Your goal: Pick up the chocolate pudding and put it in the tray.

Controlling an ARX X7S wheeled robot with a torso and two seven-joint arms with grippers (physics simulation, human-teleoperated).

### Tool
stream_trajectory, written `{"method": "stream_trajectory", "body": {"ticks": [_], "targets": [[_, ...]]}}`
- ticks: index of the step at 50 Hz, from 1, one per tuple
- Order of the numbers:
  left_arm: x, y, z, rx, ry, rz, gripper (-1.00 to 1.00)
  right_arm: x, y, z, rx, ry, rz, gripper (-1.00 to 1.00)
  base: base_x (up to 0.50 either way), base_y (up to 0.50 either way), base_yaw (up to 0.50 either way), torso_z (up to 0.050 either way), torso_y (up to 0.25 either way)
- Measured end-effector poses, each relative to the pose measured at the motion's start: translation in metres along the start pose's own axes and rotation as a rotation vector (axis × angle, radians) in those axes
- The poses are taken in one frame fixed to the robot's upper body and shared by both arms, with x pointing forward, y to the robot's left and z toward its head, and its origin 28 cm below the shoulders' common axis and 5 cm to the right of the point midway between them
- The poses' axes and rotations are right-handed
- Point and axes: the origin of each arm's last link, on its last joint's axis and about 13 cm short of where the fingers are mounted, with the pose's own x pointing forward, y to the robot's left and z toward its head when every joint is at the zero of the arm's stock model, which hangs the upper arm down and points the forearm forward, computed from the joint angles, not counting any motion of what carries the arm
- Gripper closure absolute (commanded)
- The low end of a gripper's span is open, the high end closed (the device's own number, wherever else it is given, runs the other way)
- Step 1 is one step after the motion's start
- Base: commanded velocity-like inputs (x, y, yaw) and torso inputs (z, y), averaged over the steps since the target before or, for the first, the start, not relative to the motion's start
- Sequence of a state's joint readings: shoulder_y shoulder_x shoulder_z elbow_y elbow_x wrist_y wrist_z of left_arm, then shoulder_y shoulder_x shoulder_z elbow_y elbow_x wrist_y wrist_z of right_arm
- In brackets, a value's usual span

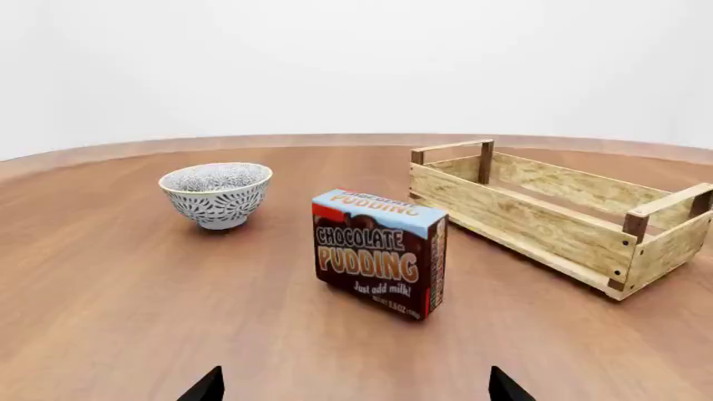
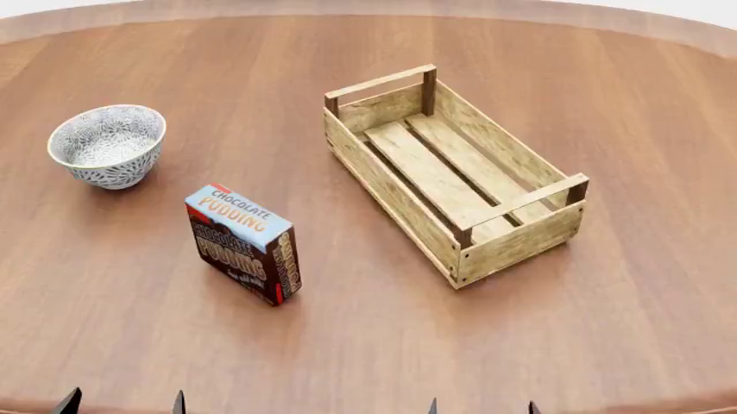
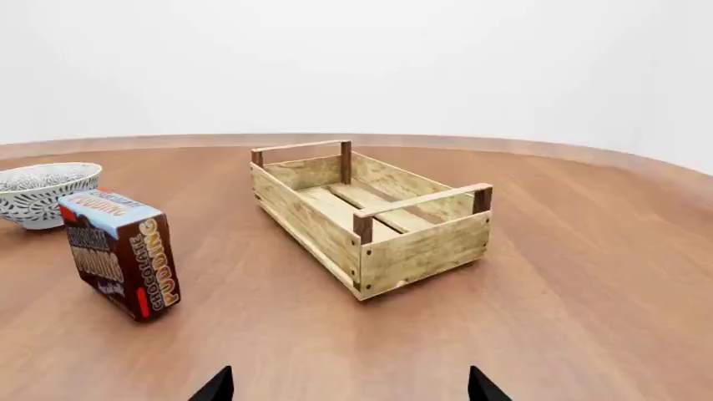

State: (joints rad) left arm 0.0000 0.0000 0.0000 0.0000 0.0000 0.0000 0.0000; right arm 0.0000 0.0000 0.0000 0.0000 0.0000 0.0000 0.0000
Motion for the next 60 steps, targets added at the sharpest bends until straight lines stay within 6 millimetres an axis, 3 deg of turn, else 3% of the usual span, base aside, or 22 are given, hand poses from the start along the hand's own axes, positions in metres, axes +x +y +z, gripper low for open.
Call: {"method": "stream_trajectory", "body": {"ticks": [28, 60], "targets": [[0.004, 0.004, 0.020, 0.019, -0.040, -0.004, -1.00, 0.005, -0.003, 0.021, -0.036, -0.043, 0.019, -1.00, 0.01, 0.00, 0.00, 0.000, 0.000], [-0.001, 0.002, 0.027, 0.009, -0.048, -0.028, -1.00, 0.009, -0.005, 0.026, -0.009, -0.061, 0.027, -1.00, 0.26, 0.02, 0.00, 0.000, 0.000]]}}
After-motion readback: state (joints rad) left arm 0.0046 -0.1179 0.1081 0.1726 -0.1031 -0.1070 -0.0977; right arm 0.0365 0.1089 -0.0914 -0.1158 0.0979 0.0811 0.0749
